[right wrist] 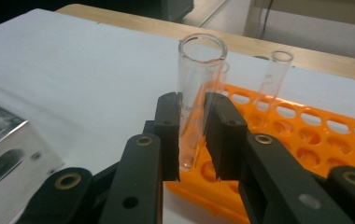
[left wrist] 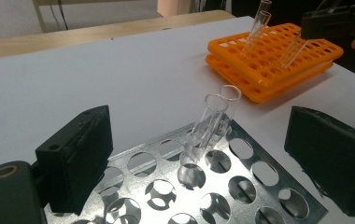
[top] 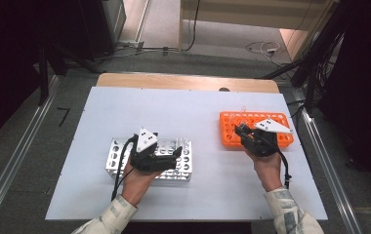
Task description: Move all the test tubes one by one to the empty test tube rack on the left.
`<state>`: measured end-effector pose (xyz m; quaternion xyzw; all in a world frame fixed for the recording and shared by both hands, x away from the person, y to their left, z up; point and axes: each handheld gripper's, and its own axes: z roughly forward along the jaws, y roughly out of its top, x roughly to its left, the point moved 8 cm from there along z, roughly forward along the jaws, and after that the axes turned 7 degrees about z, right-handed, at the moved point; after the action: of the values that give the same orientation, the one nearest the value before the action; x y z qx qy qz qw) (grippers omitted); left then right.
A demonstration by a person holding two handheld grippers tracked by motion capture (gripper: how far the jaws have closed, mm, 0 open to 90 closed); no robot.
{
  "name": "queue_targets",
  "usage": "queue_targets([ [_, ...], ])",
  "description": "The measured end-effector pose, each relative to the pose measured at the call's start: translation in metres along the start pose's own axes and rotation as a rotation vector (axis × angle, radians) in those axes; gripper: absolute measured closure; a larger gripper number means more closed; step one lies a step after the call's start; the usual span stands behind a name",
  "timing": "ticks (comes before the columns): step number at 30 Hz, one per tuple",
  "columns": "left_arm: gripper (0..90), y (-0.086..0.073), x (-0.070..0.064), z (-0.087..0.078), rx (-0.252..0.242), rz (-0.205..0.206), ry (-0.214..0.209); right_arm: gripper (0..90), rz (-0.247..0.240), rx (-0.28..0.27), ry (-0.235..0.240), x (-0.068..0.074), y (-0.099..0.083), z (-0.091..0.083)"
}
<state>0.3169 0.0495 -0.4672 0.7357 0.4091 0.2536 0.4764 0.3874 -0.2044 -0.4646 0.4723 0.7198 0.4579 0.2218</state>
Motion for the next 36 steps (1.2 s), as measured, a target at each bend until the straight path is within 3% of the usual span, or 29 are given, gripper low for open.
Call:
queue_targets([
  [17,7.9,0.006,-0.011,-0.006,-0.022,0.021,-0.028,73.0,-0.096,0.085,0.163,0.058,-0.029,-0.021],
  [25,8.0,0.011,-0.032,-0.008,-0.026,0.055,-0.086,73.0,-0.154,0.134,0.216,0.081,-0.045,-0.021],
  [36,18.1,0.015,-0.065,-0.001,-0.044,0.106,-0.167,73.0,-0.180,0.170,0.243,0.091,-0.055,-0.014],
])
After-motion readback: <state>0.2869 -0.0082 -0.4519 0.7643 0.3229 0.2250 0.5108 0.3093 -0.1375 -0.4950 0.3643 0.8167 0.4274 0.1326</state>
